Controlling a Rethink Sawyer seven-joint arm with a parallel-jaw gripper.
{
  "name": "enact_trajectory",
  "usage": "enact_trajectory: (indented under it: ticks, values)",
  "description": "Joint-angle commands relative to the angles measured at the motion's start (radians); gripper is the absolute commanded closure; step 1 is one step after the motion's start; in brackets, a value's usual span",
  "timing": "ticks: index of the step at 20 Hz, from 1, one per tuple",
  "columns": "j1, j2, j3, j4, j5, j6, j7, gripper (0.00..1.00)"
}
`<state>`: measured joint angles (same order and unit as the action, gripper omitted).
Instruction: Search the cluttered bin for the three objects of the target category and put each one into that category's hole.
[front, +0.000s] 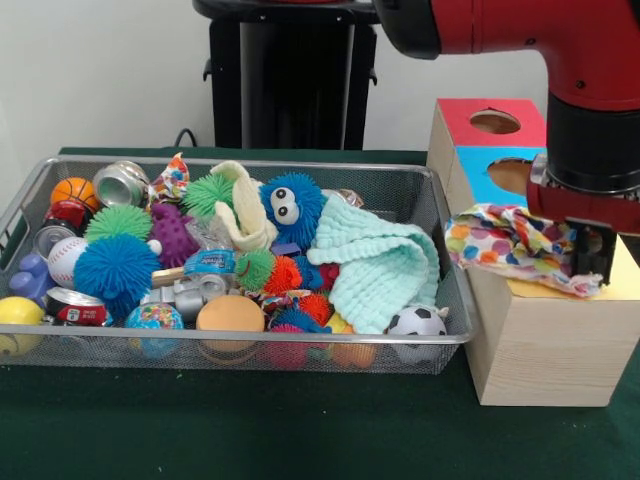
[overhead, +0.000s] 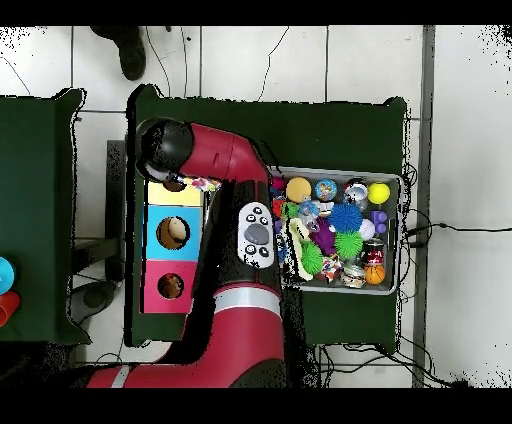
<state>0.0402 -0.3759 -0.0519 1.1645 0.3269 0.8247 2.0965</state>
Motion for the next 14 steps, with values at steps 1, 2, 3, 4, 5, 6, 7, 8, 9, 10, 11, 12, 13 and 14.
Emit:
enact_trajectory:
  ticks: [1, 2, 3, 4, 5, 6, 7, 8, 9, 10, 11, 12, 13, 14]
  values:
    - [0.009, -0.024, 0.048, 0.250, -0.053, -0.048, 0.061, 1.00]
    - [0.008, -0.033, 0.054, 0.269, -0.051, -0.061, 0.058, 1.00]
    - [0.006, -0.041, 0.060, 0.287, -0.048, -0.075, 0.056, 1.00]
    - [0.004, -0.048, 0.066, 0.304, -0.046, -0.087, 0.052, 1.00]
    - [0.005, -0.052, 0.068, 0.316, -0.047, -0.100, 0.050, 1.00]
    - [0.005, -0.056, 0.071, 0.328, -0.049, -0.112, 0.048, 1.00]
    - [0.003, -0.058, 0.077, 0.341, -0.050, -0.128, 0.042, 1.00]
    - [-0.002, -0.059, 0.085, 0.354, -0.049, -0.144, 0.036, 1.00]
    - [-0.003, -0.059, 0.088, 0.363, -0.054, -0.157, 0.029, 1.00]
    - [-0.005, -0.056, 0.091, 0.367, -0.057, -0.169, 0.025, 1.00]
    - [-0.007, -0.053, 0.093, 0.371, -0.061, -0.182, 0.021, 1.00]
    - [-0.007, -0.049, 0.094, 0.374, -0.066, -0.191, 0.017, 1.00]
    - [-0.007, -0.047, 0.096, 0.381, -0.067, -0.206, 0.019, 1.00]
    - [-0.006, -0.043, 0.095, 0.386, -0.070, -0.221, 0.023, 1.00]
